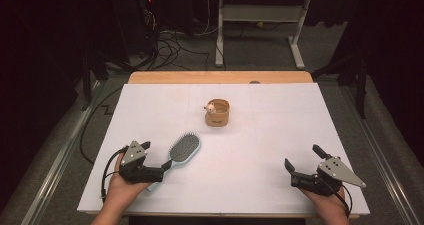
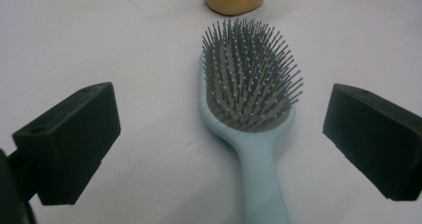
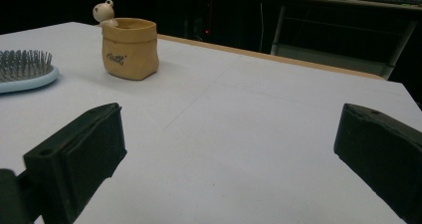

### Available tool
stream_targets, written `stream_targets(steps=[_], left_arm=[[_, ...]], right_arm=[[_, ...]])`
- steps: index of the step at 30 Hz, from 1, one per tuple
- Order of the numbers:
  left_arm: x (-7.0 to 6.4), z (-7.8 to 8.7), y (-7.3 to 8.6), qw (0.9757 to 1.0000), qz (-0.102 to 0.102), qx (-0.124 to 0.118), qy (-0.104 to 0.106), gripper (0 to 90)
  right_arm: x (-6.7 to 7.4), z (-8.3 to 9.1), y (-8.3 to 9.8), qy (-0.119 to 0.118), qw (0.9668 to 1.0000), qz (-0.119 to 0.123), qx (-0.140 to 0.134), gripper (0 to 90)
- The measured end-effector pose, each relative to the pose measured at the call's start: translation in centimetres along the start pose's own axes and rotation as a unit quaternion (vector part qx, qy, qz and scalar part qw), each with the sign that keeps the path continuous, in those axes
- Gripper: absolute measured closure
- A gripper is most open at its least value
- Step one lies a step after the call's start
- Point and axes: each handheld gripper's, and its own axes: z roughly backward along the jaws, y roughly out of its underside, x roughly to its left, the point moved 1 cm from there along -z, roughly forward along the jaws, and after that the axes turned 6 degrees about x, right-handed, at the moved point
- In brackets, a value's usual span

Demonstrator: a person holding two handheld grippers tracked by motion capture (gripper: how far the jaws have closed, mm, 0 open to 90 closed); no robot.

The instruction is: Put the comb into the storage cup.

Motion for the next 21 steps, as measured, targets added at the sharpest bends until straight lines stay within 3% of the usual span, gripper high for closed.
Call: stream_targets(steps=[7,13,21], left_arm=[[-0.3,-0.4,0.0,0.9994,-0.005,0.035,0.003,2.4],[-0.3,-0.9,-0.5,0.9979,-0.021,0.061,-0.001,4.1],[-0.1,-2.0,-1.3,0.9941,-0.008,0.108,0.002,4.1]], right_arm=[[-0.1,0.1,0.0,0.003,1.0,0.0,0.0,0.7],[-0.2,0.2,0.0,0.006,1.0,-0.002,-0.001,0.8],[-0.2,0.4,0.0,0.007,0.9999,-0.006,-0.006,0.7]])
